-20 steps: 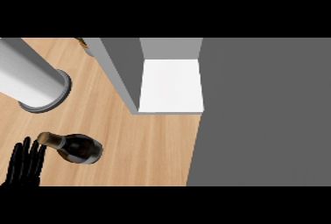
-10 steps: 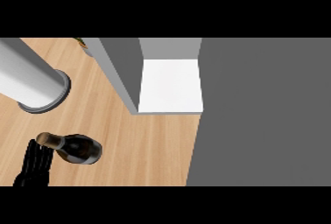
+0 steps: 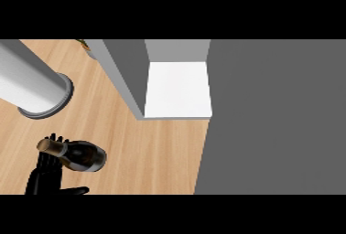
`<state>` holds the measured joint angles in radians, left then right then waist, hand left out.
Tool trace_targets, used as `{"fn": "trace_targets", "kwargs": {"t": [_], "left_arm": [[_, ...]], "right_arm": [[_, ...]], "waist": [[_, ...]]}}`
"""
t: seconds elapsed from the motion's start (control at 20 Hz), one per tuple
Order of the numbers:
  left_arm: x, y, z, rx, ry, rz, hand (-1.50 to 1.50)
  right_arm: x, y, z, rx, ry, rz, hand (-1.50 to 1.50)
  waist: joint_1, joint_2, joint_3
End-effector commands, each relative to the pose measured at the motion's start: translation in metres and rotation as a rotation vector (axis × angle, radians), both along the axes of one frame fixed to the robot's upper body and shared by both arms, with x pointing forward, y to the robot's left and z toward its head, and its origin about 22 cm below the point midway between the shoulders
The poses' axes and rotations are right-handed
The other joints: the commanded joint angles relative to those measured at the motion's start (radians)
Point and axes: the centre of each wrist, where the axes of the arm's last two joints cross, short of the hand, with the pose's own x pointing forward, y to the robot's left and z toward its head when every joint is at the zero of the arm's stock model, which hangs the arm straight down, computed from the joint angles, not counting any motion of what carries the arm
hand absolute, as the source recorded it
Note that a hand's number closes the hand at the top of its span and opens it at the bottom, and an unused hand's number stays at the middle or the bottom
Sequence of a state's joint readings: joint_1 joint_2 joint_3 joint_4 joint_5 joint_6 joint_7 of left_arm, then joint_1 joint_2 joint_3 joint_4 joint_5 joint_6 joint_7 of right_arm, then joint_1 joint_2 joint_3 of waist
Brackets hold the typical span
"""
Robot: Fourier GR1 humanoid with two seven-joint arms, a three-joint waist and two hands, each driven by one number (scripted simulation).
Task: Pick up the wine, place it into the cabinet and close the cabinet
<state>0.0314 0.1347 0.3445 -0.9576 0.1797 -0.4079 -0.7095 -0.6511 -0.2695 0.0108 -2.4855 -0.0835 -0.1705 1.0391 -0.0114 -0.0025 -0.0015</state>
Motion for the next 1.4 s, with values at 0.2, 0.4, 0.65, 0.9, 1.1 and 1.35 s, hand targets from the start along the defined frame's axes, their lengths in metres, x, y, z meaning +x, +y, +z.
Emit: {"fn": "trace_targets", "kwargs": {"t": [0.2, 0.4, 0.65, 0.9, 1.1, 1.35], "left_arm": [[0.004, -0.008, -0.021, -0.013, -0.023, -0.021, -1.5], [0.008, -0.012, -0.021, -0.002, -0.041, -0.052, -1.5], [0.025, -0.009, -0.015, -0.081, -0.05, -0.049, 1.5], [0.036, -0.021, -0.019, -0.003, -0.085, -0.139, 1.5], [0.037, -0.014, -0.008, 0.152, -0.181, -0.175, 1.5], [0.056, -0.075, -0.012, 0.176, -0.142, -0.167, 1.5]], "right_arm": [[-0.038, -0.007, -0.003, 0.005, 0.044, 0.077, -1.5], [-0.042, -0.009, -0.007, 0.005, 0.039, 0.059, -1.5], [-0.021, -0.017, -0.008, 0.028, 0.045, 0.047, -1.5], [-0.019, -0.008, 0.003, 0.035, 0.027, 0.07, -1.5], [-0.025, -0.009, -0.008, 0.032, 0.046, 0.056, -1.5], [-0.024, -0.01, -0.003, 0.015, 0.031, 0.05, -1.5]], "waist": [[-0.003, -0.002, 0.0], [-0.001, -0.002, 0.0], [0.005, 0.001, 0.002], [-0.002, 0.0, 0.0], [-0.003, -0.002, 0.001], [0.003, -0.002, 0.001]]}}
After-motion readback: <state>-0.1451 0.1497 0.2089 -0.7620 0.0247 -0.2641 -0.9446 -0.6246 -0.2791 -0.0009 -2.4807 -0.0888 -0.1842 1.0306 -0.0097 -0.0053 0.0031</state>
